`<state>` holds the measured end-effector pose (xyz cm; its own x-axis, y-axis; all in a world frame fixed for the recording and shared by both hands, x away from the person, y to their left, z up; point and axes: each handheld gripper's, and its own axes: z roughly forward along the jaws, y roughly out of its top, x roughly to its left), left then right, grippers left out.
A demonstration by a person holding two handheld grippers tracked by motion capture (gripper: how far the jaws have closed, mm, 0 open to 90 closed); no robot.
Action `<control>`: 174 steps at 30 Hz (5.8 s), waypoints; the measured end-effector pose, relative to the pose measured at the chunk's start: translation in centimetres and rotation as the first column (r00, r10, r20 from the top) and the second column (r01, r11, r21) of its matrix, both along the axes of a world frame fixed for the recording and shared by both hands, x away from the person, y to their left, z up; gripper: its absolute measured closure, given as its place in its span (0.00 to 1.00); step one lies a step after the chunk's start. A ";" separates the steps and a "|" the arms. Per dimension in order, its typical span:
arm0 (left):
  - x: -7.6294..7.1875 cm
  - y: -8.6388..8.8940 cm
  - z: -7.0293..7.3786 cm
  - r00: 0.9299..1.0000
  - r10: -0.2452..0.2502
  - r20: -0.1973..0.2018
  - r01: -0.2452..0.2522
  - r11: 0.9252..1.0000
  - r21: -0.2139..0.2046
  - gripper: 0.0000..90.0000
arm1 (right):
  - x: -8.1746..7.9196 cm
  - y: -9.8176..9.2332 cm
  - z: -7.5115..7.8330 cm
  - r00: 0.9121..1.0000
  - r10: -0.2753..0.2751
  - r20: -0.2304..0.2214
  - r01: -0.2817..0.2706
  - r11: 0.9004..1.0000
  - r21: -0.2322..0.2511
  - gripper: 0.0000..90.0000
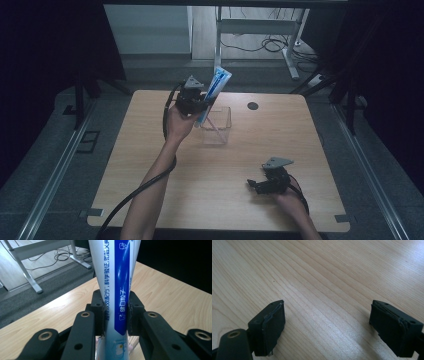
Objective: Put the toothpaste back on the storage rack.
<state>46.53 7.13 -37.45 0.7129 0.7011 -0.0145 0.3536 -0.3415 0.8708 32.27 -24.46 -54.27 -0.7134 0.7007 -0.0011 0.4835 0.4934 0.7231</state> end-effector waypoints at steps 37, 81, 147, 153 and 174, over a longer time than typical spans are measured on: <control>1.5 -3.1 -5.9 0.999 0.015 0.029 -0.014 1.000 -0.005 0.80 | 0.0 0.0 0.0 1.000 0.000 -0.001 0.000 1.000 0.000 0.15; 0.4 -4.4 -7.8 0.999 -0.050 0.001 0.049 0.994 0.098 0.56 | 0.0 0.0 0.0 1.000 0.000 -0.001 0.000 1.000 -0.001 0.14; -4.8 0.4 -6.6 0.991 -0.107 -0.086 0.106 0.994 -0.020 0.15 | 0.0 0.0 0.0 1.000 0.000 -0.001 0.000 1.000 0.000 0.14; -5.5 1.0 -6.8 0.990 -0.107 -0.090 0.106 0.994 -0.020 0.15 | 0.0 0.0 0.0 1.000 0.000 0.000 0.000 1.000 0.001 0.14; -8.4 3.5 -7.5 0.991 -0.090 -0.096 0.086 0.995 -0.042 0.12 | 0.0 0.0 0.0 1.000 -0.001 -0.002 0.001 1.000 0.001 0.14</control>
